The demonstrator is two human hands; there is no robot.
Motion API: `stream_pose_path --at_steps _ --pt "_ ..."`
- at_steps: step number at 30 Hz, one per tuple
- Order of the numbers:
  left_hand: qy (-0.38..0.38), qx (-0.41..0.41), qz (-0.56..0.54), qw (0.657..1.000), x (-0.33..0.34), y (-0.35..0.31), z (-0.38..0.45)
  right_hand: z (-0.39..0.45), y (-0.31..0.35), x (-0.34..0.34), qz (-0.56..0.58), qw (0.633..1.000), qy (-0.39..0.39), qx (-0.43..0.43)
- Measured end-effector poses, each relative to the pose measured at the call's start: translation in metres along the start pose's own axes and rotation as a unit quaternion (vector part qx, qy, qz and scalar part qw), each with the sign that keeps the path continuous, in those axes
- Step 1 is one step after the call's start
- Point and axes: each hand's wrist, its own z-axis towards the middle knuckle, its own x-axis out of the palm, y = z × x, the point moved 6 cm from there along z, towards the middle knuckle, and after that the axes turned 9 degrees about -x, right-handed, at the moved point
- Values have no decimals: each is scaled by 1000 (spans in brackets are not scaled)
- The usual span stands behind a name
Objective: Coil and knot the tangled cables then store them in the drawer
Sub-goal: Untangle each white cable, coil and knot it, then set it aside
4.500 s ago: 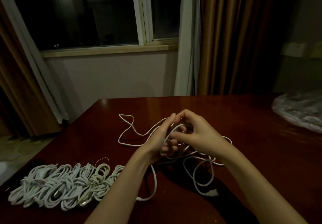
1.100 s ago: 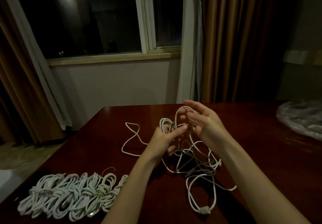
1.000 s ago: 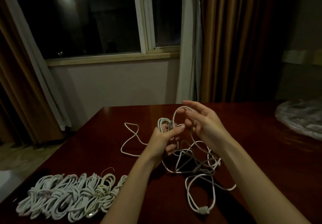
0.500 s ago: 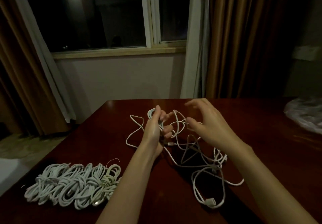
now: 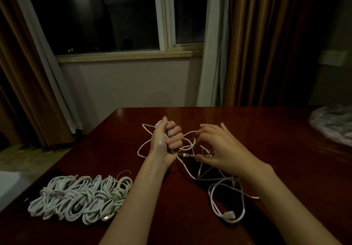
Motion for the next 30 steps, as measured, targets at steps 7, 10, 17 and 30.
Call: stream_pose_path --at_steps 7,10,17,30 --pt "96 -34 -14 995 13 4 -6 7 14 -6 29 994 -107 -20" --pt "76 -23 34 996 14 1 -7 8 13 -6 38 998 -44 -25" --pt "-44 77 290 953 12 3 -4 -3 21 -33 203 973 -101 -51" --pt "122 -131 416 892 33 44 -20 -3 -2 -35 256 955 -146 17"
